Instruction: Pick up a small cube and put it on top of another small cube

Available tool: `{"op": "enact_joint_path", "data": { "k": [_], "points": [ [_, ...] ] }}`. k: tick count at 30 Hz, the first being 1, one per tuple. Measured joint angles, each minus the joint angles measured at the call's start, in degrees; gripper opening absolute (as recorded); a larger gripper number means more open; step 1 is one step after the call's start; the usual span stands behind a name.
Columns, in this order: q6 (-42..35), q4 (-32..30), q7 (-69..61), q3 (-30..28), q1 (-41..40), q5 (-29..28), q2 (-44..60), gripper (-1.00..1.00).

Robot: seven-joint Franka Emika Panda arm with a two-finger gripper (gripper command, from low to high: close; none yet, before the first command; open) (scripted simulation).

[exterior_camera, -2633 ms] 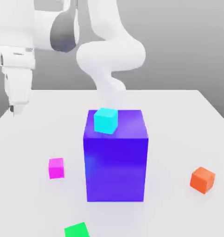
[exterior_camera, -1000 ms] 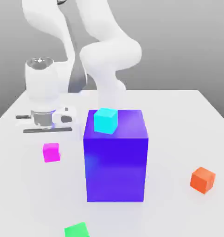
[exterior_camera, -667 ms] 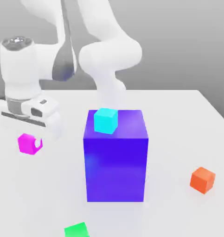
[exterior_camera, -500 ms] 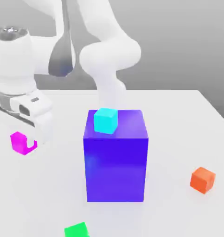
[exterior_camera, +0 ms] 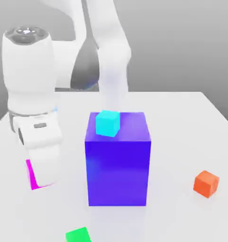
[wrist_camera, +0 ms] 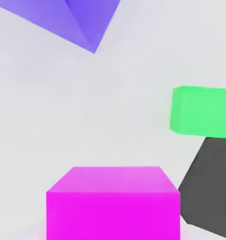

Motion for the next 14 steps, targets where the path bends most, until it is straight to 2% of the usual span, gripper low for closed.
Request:
{"op": "enact_joint_path", "data": {
  "k": [4, 8, 9, 14],
  "points": [
    [1.2, 3.3, 14.2, -9.4, 13.7, -3.2, -5.5, -1.0],
    [4.8, 5.4, 22.3, -19.0, 23.3, -10.4, -12.0, -1.0],
    [5.9, 5.8, 23.8, -21.3, 25.0, -12.6, -13.7, 1.0],
    [5.9, 5.8, 23.8, -21.3, 25.0, -12.6, -13.7, 1.0]
  ]
}}
